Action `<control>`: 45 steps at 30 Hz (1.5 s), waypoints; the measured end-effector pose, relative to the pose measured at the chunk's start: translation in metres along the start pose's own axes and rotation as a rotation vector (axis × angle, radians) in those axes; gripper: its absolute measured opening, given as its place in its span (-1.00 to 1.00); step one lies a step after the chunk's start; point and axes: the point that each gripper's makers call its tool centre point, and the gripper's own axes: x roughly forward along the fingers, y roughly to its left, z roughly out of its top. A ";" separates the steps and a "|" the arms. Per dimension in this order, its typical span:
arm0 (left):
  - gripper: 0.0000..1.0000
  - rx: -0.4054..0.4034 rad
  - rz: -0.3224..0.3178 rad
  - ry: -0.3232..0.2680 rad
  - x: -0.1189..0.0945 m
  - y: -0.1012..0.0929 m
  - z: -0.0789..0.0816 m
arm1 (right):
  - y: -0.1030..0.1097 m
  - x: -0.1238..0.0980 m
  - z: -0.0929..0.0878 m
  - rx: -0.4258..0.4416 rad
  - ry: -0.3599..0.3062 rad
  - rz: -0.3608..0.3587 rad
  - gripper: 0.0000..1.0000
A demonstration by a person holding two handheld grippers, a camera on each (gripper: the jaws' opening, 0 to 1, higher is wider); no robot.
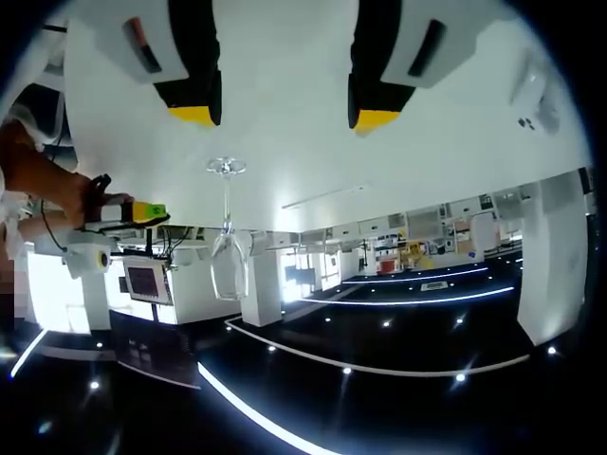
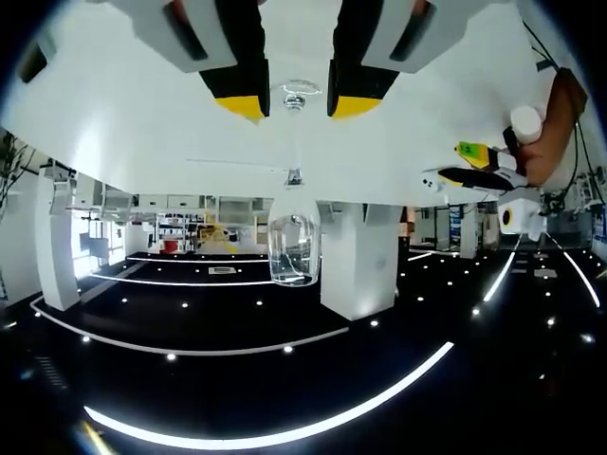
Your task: Stand the stemmed glass upright on the table place it in front of you
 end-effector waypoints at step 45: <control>0.07 0.001 -0.005 -0.003 -0.001 -0.002 -0.001 | -0.005 0.045 0.003 -0.015 0.024 0.010 -0.46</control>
